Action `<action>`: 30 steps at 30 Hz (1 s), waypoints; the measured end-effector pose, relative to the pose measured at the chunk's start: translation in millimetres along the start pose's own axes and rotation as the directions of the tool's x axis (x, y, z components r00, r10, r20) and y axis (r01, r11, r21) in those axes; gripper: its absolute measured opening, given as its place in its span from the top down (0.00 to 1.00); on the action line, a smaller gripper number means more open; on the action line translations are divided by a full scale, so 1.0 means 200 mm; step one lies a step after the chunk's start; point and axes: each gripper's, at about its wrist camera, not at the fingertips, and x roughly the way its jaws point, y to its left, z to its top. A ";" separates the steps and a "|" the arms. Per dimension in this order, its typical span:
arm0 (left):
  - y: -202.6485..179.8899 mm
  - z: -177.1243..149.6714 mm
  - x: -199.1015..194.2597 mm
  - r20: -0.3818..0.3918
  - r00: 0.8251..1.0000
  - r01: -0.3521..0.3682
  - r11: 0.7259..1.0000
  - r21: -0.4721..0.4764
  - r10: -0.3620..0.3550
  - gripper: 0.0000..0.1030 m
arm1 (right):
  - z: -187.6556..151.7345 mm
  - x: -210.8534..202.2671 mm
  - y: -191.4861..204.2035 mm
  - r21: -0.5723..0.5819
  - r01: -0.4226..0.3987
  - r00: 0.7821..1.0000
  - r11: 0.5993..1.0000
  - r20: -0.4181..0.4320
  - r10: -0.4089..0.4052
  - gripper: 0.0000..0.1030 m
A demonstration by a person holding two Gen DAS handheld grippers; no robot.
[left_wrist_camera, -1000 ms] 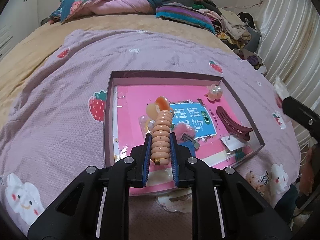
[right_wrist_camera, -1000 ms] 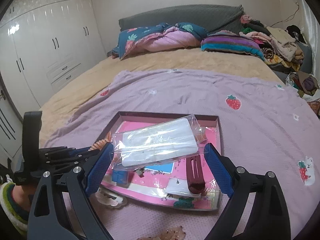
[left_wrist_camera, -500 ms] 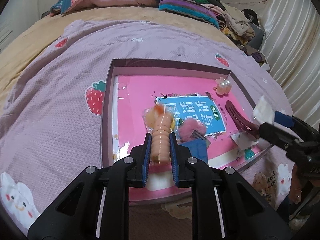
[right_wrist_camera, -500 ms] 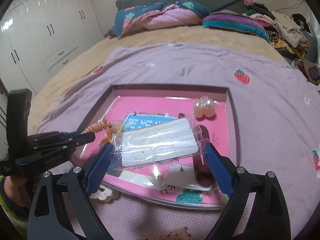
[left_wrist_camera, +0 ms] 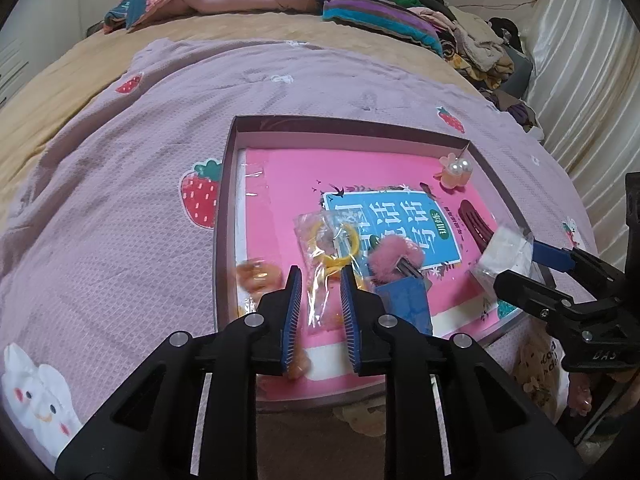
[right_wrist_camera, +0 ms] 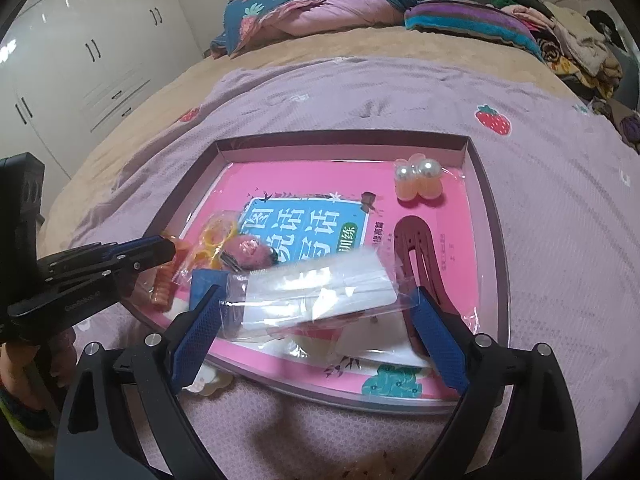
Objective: Organize jewelry
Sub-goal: 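Carry both items into the grey box and open both tools to release them, then withdraw both open tools from the box toward the remaining accessories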
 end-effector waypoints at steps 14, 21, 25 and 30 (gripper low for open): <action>-0.02 0.00 -0.16 0.045 0.999 -0.003 1.000 -0.002 0.003 0.84 | 0.00 -0.26 0.03 -0.009 -0.007 0.992 1.000 0.124 0.008 0.09; -0.04 0.00 -0.24 0.075 0.997 -0.009 1.000 -0.002 0.009 0.78 | 0.01 -0.33 0.04 -0.025 0.039 0.986 0.999 0.163 -0.034 0.08; -0.04 -0.01 -0.26 0.080 0.997 -0.015 1.000 -0.006 0.016 0.76 | 0.03 -0.22 -0.01 -0.019 0.069 0.990 0.997 0.122 -0.067 0.08; -0.04 -0.01 -0.28 0.084 0.996 -0.020 1.000 -0.008 0.020 0.76 | 0.00 -0.09 -0.07 0.011 0.104 0.993 0.995 0.057 -0.104 0.08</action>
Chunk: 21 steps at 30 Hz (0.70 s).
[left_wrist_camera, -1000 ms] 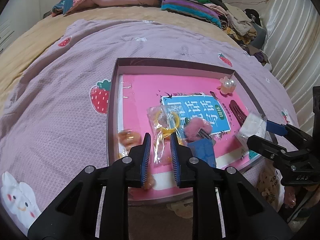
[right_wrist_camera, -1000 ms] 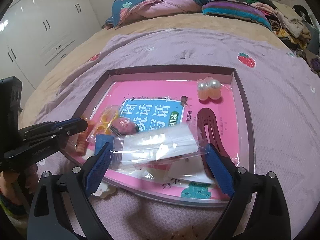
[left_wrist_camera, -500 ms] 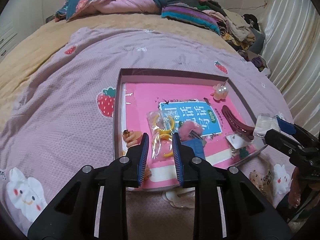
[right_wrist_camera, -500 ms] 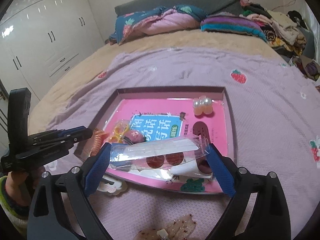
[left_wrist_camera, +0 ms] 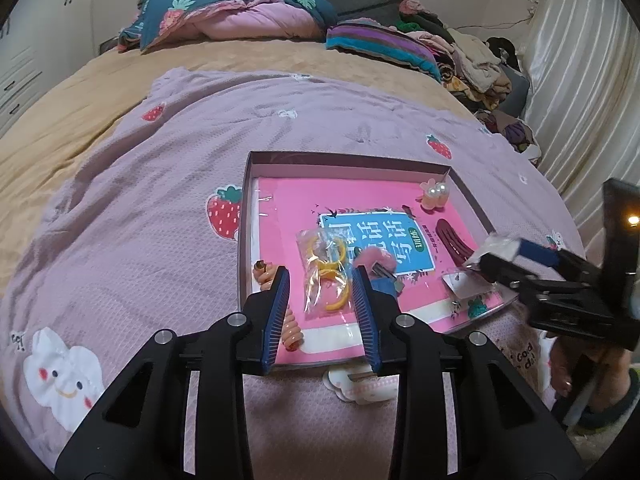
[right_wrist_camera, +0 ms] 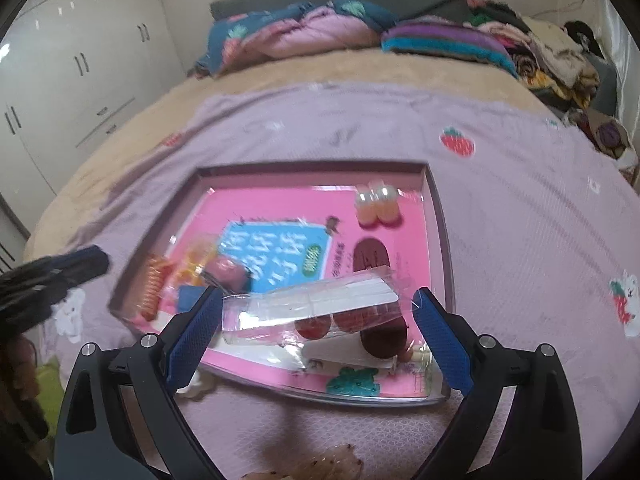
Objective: Organize jewelry
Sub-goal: 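Withdraw both open tools from the box toward the remaining accessories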
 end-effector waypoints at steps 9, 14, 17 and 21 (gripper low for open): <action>-0.01 0.01 -0.07 0.033 0.999 0.001 1.000 -0.003 -0.001 0.57 | -0.02 -0.12 -0.01 0.022 -0.012 0.999 1.000 0.050 0.011 0.04; -0.03 0.00 -0.14 0.061 0.998 0.007 1.000 0.002 -0.007 0.44 | -0.02 -0.26 -0.02 0.032 -0.027 0.995 0.999 0.100 0.024 0.04; -0.05 0.00 -0.19 0.080 0.997 0.010 1.000 0.011 -0.010 0.37 | -0.03 -0.36 -0.02 0.028 -0.043 0.990 0.999 0.133 0.039 0.04; -0.06 -0.02 -0.25 0.099 0.995 0.009 1.000 0.018 -0.011 0.22 | -0.08 -0.48 0.00 0.015 -0.053 0.986 0.998 0.159 0.050 0.04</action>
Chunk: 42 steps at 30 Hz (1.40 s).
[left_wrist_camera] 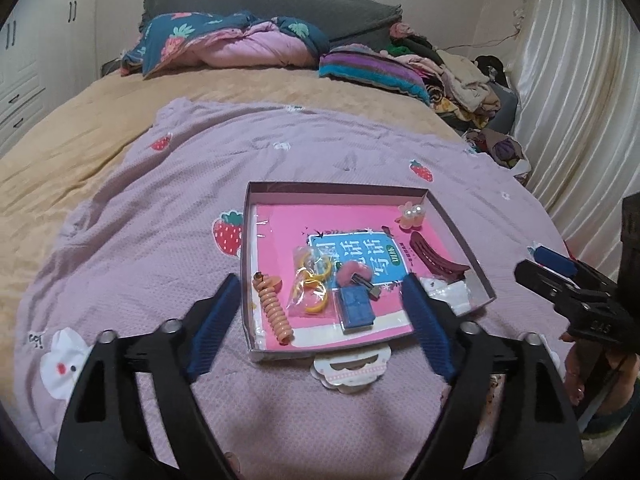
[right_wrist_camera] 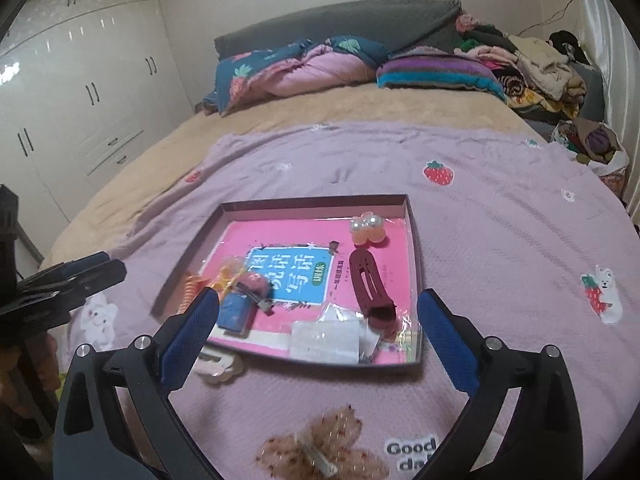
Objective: Organize jewelry
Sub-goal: 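Withdraw both open tools from the box toward the remaining accessories, then grasp the sheer pink bow clip with the right tool while the left tool grasps the white claw clip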
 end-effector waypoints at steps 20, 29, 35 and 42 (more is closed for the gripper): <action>0.00 -0.29 0.12 -0.123 0.991 -0.053 0.998 0.041 0.058 0.14 | -0.48 0.05 0.06 -0.059 -0.008 0.984 0.998 -0.176 -0.003 0.04; 0.04 -0.42 0.26 -0.208 0.977 -0.045 0.999 0.026 0.049 0.14 | -0.60 0.21 0.07 -0.076 -0.004 0.968 0.997 -0.252 -0.016 0.04; -0.01 -0.44 0.36 -0.249 0.968 0.007 1.000 0.006 -0.005 0.14 | -0.63 0.23 0.08 -0.091 -0.001 0.968 0.996 -0.249 -0.022 0.10; -0.08 -0.42 0.44 -0.261 0.965 0.033 0.999 -0.024 -0.038 0.14 | -0.62 0.20 0.04 -0.076 -0.032 0.971 0.997 -0.239 0.013 0.52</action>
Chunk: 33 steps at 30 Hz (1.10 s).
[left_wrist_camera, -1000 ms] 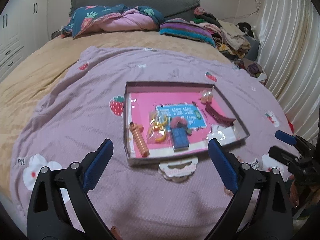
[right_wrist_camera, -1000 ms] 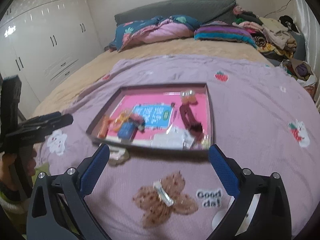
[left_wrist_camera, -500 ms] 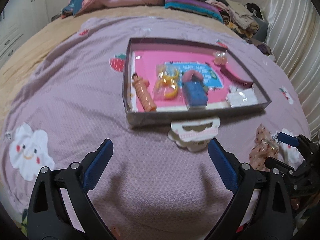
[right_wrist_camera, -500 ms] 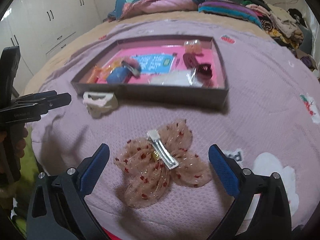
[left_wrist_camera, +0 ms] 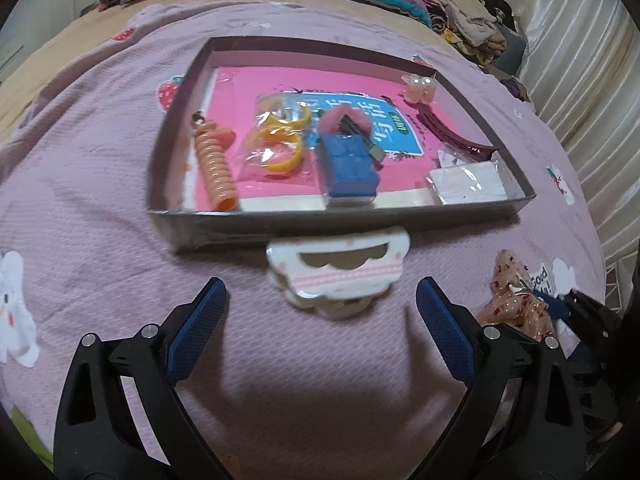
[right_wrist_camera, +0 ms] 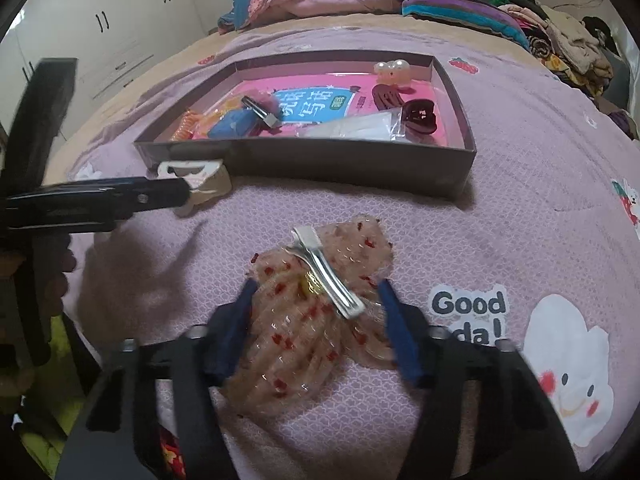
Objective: Organize jewelry
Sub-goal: 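Grasp the sheer pink bow clip with the right tool while the left tool grasps the white claw clip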
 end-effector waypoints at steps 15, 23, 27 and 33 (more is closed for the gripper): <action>-0.05 -0.01 -0.05 0.028 0.999 -0.020 1.000 0.019 0.020 0.37 | 0.09 -0.21 -0.01 0.022 -0.084 0.992 0.996 0.095 0.081 0.62; 0.01 0.03 -0.25 0.098 0.995 -0.004 1.000 0.005 0.003 0.37 | 0.16 -0.27 0.02 0.014 -0.101 0.987 0.995 0.129 0.098 0.62; 0.03 0.08 -0.32 0.142 0.990 -0.018 1.000 -0.012 0.019 0.37 | 0.20 -0.30 0.04 0.005 -0.100 0.984 0.995 0.149 0.098 0.62; 0.10 0.15 -0.38 0.182 0.983 -0.024 0.999 -0.042 0.031 0.37 | 0.28 -0.32 0.05 -0.008 -0.092 0.980 0.996 0.175 0.092 0.62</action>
